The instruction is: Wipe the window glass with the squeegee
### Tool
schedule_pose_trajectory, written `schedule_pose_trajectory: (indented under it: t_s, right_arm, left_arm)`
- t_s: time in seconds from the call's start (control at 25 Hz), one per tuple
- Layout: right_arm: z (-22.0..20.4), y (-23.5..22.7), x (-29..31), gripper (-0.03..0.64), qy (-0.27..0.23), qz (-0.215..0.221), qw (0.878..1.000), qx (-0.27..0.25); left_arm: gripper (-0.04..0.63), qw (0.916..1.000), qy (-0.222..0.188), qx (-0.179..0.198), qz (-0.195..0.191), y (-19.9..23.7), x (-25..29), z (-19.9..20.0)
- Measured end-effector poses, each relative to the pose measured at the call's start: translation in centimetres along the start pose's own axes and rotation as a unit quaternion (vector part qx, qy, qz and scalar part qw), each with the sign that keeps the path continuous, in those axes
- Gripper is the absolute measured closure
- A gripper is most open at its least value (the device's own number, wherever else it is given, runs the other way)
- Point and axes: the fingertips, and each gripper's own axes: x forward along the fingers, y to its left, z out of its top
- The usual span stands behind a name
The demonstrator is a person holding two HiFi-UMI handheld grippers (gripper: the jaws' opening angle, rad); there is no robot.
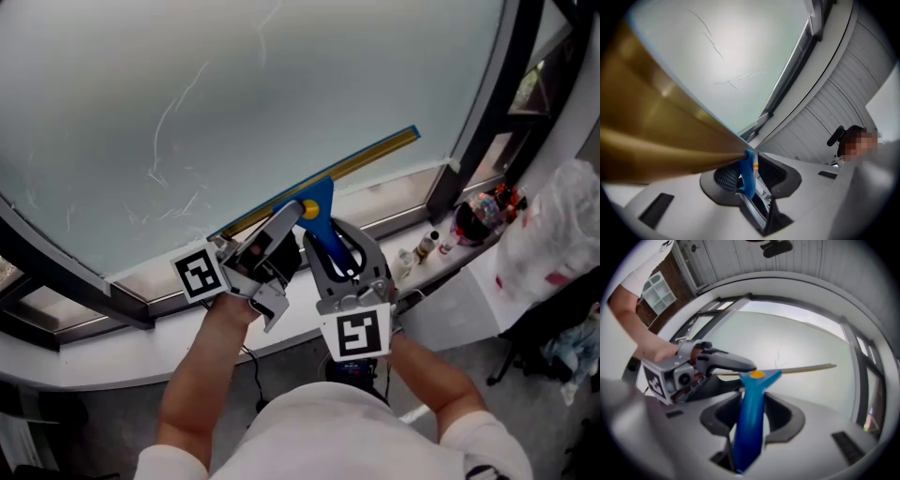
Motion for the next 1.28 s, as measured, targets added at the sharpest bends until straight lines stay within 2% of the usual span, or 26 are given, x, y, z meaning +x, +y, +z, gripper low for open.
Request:
schedule_pose_trajectory:
  t_s: [0.24, 0.48, 0.6, 0.72, 0.84, 1.08, 1.28]
  right_arm:
    - [1.3, -1.2, -0.4, 0.469, -0.069, -0.001, 0.997, -0.04]
    - [1.7, -4.1, 0.0, 0.462, -0.115, -0.009, 0.993, -0.032]
    - [1.8, -3.8, 0.9, 0.462, -0.085, -0.008, 0.996, 0.004]
    - [2.8, -2.7, 1.6, 0.465, -0.065, 0.012, 0.997, 0.042]
    - [4.5, -1.7, 2.2, 0.466, -0.071, 0.022, 0.993, 0.088]
    - [5.8, 1.6, 2.9, 0.468, -0.071, 0.033, 0.992, 0.096]
    - [5.7, 2.0, 3.7, 0.468, -0.055, 0.04, 0.989, 0.135]
  left_arm:
    - [0.474, 0.999, -0.011, 0.019, -0.038, -2.2, 1.4, 0.6]
    - [0.485, 0.9986, -0.011, 0.028, -0.044, -2.7, 4.6, 1.2]
    - [0.483, 0.9981, -0.013, 0.051, -0.031, -2.5, 4.1, 2.3]
    - [0.463, 0.9938, -0.024, 0.109, -0.007, -2.3, 2.8, 3.5]
    - [0.449, 0.9874, -0.031, 0.155, 0.001, -2.8, 1.5, 5.0]
    - [0.448, 0.9837, -0.047, 0.173, 0.004, -3.1, -2.1, 6.3]
    - [0.436, 0.9801, -0.046, 0.192, 0.019, -2.5, -4.4, 7.1]
